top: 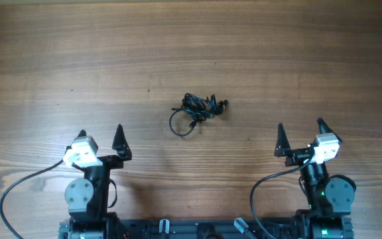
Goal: Untangle cables
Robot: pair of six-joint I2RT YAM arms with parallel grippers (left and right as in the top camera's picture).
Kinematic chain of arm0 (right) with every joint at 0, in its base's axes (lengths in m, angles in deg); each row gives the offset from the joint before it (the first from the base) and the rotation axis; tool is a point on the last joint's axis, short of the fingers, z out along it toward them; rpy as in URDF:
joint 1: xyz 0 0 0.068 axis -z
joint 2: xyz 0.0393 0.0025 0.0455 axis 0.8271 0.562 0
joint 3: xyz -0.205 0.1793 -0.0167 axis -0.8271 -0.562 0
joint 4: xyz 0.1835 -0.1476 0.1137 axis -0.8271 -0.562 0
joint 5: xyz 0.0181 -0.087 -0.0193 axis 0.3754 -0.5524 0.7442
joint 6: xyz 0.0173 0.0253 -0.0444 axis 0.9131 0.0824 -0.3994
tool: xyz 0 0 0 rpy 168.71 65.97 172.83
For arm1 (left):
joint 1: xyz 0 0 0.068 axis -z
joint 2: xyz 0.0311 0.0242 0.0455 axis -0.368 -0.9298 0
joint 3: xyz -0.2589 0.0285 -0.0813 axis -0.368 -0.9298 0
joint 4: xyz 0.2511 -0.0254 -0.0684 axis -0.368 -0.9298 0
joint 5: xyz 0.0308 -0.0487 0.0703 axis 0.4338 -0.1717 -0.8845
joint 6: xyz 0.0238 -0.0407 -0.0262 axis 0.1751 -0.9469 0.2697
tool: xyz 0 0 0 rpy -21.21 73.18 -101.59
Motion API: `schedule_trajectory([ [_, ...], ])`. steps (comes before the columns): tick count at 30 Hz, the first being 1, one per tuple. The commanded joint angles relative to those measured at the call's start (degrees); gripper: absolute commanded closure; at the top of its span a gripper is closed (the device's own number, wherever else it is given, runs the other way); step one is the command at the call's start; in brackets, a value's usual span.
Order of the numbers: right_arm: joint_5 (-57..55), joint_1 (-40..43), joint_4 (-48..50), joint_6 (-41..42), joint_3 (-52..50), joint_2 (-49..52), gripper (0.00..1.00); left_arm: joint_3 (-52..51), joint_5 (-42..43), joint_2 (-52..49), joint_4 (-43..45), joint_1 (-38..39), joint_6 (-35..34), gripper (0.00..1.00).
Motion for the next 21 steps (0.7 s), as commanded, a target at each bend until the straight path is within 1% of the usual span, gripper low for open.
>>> schedule_trajectory([
  [1, 0.6, 0.2, 0.3, -0.6, -0.1, -0.3, 0.00, -0.4, -0.2, -0.3, 0.2, 0.1, 1.1, 0.00],
  [19, 0.6, 0.2, 0.9, -0.7, -0.1, -0.3, 0.00, -0.4, -0.2, -0.3, 0.2, 0.1, 1.1, 0.00],
  [21, 7.3, 0.2, 4.2, 1.1, -0.1, -0.3, 0.00, -0.4, -0.2, -0.3, 0.2, 0.1, 1.1, 0.00],
])
